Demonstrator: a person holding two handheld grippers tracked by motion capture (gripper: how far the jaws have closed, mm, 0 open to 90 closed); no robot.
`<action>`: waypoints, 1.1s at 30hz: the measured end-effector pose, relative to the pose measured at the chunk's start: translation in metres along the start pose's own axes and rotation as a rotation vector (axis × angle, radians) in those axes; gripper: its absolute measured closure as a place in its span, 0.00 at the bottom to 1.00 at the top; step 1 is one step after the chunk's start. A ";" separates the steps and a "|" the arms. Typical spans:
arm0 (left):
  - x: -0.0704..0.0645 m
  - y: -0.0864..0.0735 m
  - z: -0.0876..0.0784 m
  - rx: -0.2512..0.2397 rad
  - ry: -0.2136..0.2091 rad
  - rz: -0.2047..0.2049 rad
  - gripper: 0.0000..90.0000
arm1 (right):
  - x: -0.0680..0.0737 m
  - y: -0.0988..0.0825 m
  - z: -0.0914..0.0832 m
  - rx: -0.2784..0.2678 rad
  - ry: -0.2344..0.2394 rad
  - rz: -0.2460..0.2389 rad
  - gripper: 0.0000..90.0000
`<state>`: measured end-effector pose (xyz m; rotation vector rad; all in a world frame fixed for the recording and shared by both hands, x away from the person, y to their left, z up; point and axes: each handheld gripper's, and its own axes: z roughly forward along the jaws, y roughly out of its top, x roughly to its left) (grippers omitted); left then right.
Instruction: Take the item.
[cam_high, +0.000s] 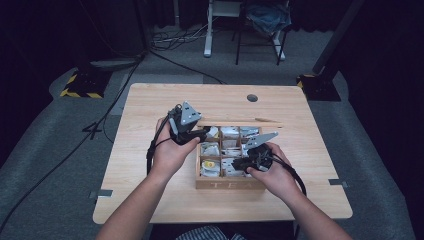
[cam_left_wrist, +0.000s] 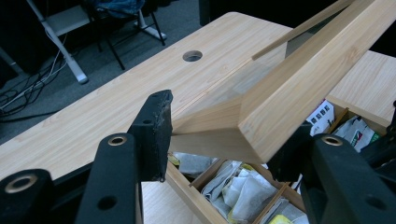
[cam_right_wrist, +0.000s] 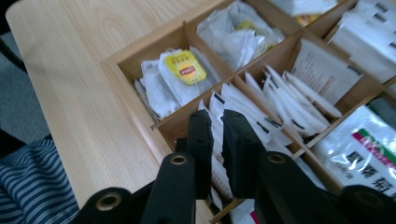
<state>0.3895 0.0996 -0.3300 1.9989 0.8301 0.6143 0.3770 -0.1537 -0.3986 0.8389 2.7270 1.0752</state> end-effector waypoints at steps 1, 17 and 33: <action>0.000 0.000 0.000 0.000 0.000 0.000 0.55 | 0.000 0.000 0.000 0.000 0.000 0.000 0.92; 0.000 0.000 0.000 0.001 0.000 0.003 0.55 | 0.000 -0.004 0.023 0.081 0.014 -0.016 0.90; 0.000 0.000 0.000 0.000 0.001 0.005 0.55 | -0.002 -0.008 0.032 0.130 0.042 -0.003 1.00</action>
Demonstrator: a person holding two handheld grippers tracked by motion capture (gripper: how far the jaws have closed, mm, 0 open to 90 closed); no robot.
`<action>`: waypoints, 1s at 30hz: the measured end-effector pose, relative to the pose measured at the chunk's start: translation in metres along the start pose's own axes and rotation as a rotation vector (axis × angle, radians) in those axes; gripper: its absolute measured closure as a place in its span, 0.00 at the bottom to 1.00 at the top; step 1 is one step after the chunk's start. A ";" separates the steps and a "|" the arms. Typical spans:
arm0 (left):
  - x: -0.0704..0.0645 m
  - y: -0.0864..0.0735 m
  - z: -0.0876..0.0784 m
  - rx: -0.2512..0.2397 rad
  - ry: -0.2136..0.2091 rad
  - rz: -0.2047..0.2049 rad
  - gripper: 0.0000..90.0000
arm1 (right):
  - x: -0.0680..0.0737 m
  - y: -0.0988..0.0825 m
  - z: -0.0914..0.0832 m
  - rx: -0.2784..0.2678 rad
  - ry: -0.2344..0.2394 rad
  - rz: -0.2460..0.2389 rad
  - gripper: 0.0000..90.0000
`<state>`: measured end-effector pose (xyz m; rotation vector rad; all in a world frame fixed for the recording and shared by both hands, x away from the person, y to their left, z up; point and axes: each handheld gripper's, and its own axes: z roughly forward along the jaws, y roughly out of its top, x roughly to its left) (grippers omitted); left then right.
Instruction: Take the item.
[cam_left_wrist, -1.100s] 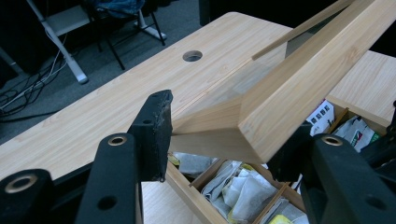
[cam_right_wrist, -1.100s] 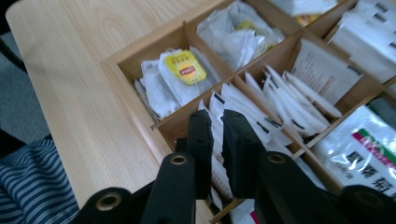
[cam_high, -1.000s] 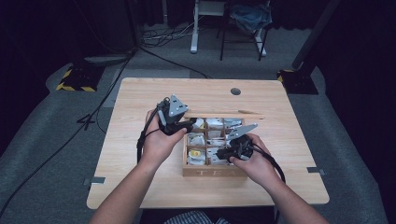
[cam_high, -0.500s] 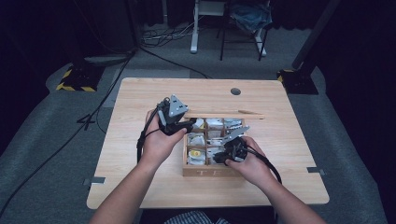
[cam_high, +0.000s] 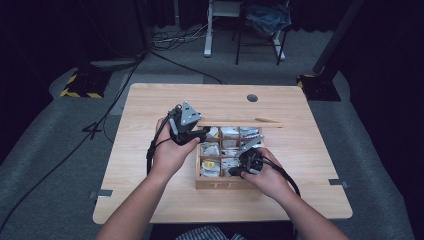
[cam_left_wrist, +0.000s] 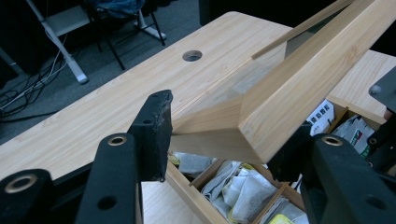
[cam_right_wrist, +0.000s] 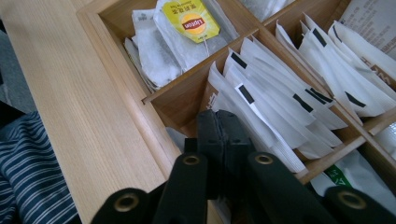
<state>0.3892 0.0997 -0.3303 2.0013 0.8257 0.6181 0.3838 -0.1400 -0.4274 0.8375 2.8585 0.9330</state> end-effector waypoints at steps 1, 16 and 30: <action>0.000 0.000 0.000 0.000 0.000 0.000 0.55 | 0.000 0.000 0.000 0.000 0.000 0.000 1.00; 0.000 0.001 0.000 0.007 0.002 -0.005 0.55 | 0.005 0.004 -0.024 -0.116 -0.029 -0.040 1.00; 0.001 0.001 0.000 0.004 -0.003 -0.006 0.55 | 0.008 0.005 -0.045 -0.210 -0.022 -0.033 1.00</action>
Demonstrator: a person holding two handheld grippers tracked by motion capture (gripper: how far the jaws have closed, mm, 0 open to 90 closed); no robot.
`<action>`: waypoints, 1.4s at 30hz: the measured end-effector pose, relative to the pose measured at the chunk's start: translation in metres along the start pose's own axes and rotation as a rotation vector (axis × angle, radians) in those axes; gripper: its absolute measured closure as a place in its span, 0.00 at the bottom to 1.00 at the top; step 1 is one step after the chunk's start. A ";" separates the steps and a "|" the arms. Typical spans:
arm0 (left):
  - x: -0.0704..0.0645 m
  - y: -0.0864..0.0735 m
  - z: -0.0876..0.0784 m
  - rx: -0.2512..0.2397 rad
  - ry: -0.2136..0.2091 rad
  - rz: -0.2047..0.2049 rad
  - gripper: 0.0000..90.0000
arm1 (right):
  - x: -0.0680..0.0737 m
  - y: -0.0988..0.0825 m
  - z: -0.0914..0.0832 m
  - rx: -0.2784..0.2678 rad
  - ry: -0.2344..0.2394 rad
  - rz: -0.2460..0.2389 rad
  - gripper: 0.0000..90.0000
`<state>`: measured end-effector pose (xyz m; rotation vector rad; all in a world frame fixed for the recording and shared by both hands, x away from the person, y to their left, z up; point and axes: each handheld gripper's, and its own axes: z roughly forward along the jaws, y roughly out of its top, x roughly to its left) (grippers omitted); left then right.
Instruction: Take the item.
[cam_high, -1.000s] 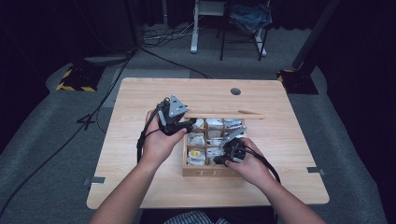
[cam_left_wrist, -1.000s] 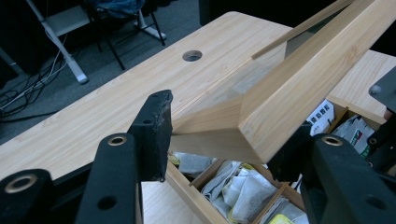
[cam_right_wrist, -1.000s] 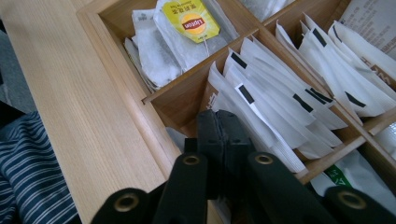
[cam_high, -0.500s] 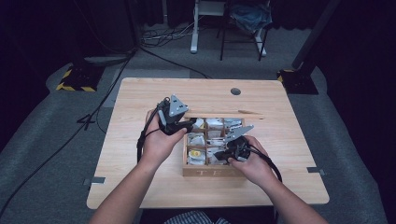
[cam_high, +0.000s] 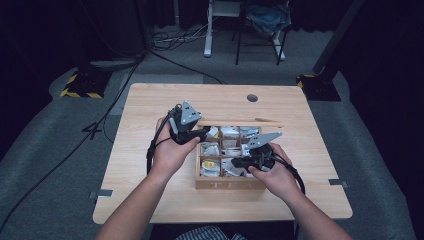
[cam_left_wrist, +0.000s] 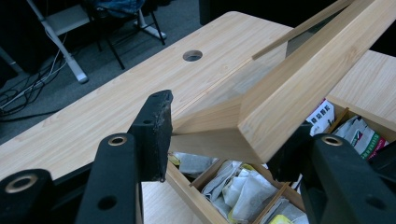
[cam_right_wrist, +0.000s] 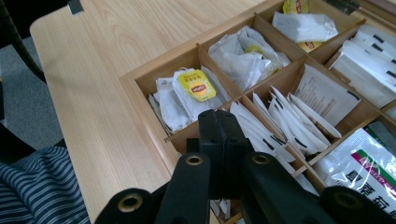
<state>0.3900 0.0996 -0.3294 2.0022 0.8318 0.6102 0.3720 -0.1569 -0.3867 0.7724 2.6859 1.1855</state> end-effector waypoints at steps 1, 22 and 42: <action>0.000 0.000 0.000 -0.001 -0.001 -0.001 0.55 | 0.000 0.000 0.000 0.000 0.000 0.000 1.00; 0.001 -0.001 0.000 -0.011 -0.007 -0.003 0.55 | 0.002 0.003 -0.027 -0.132 -0.009 0.012 1.00; 0.001 -0.001 0.000 -0.008 -0.005 -0.004 0.55 | -0.013 -0.005 -0.070 -0.216 -0.101 0.030 1.00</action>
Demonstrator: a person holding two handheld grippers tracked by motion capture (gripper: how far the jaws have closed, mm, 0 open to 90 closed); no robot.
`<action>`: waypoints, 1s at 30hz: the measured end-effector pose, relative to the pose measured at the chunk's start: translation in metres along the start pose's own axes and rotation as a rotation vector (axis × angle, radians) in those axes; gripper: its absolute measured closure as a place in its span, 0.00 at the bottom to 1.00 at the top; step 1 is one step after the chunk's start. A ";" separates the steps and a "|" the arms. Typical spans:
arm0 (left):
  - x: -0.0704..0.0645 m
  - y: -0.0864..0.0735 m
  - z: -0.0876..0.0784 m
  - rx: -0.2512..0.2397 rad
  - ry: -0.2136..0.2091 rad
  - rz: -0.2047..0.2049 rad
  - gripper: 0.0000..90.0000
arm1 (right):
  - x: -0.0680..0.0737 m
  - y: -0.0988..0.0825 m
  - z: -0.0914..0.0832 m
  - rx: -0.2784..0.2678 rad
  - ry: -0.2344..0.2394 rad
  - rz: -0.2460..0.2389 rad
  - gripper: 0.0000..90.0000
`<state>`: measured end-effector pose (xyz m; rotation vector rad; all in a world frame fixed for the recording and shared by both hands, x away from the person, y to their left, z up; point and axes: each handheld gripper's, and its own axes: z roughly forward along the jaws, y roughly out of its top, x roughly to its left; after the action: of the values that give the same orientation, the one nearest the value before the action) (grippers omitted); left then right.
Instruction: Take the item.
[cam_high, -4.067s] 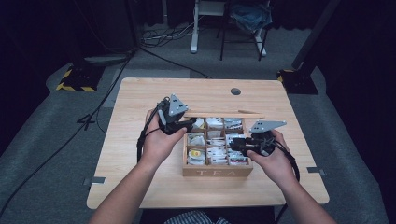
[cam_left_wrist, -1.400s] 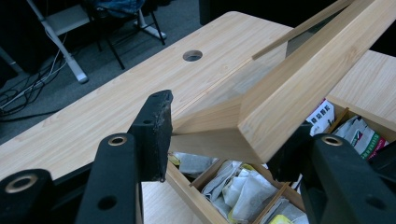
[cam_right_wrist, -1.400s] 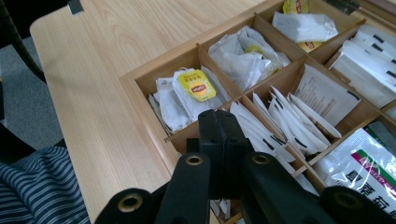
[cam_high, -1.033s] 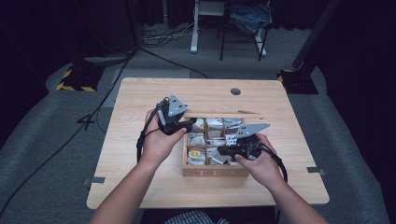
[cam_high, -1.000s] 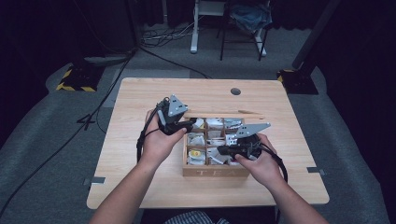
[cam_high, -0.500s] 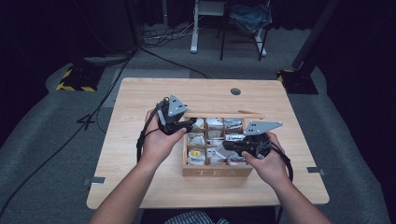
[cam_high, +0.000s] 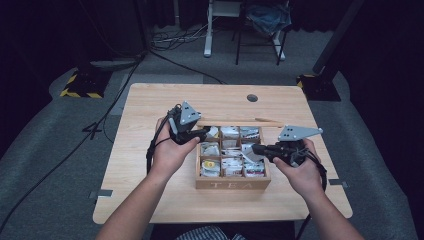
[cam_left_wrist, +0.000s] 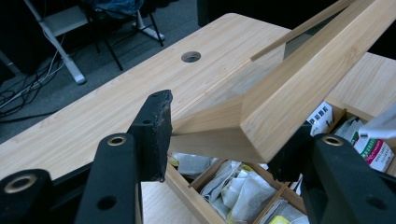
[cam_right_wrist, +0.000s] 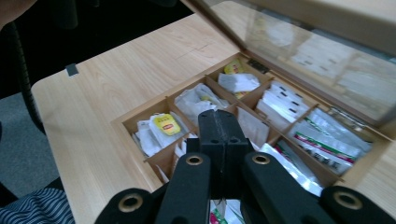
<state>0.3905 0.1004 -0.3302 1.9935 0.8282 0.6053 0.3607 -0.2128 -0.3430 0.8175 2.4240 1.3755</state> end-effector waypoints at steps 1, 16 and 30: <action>0.000 0.000 0.000 0.000 0.000 0.000 0.55 | -0.002 0.000 -0.003 -0.003 -0.007 0.003 1.00; 0.000 0.001 0.000 0.006 -0.002 -0.005 0.55 | -0.028 -0.007 -0.029 -0.025 -0.089 0.045 1.00; 0.000 0.002 0.001 0.011 0.001 -0.001 0.55 | -0.054 -0.018 -0.045 -0.043 -0.161 0.088 1.00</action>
<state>0.3917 0.0992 -0.3290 2.0034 0.8343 0.6022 0.3781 -0.2830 -0.3377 0.9950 2.2542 1.3315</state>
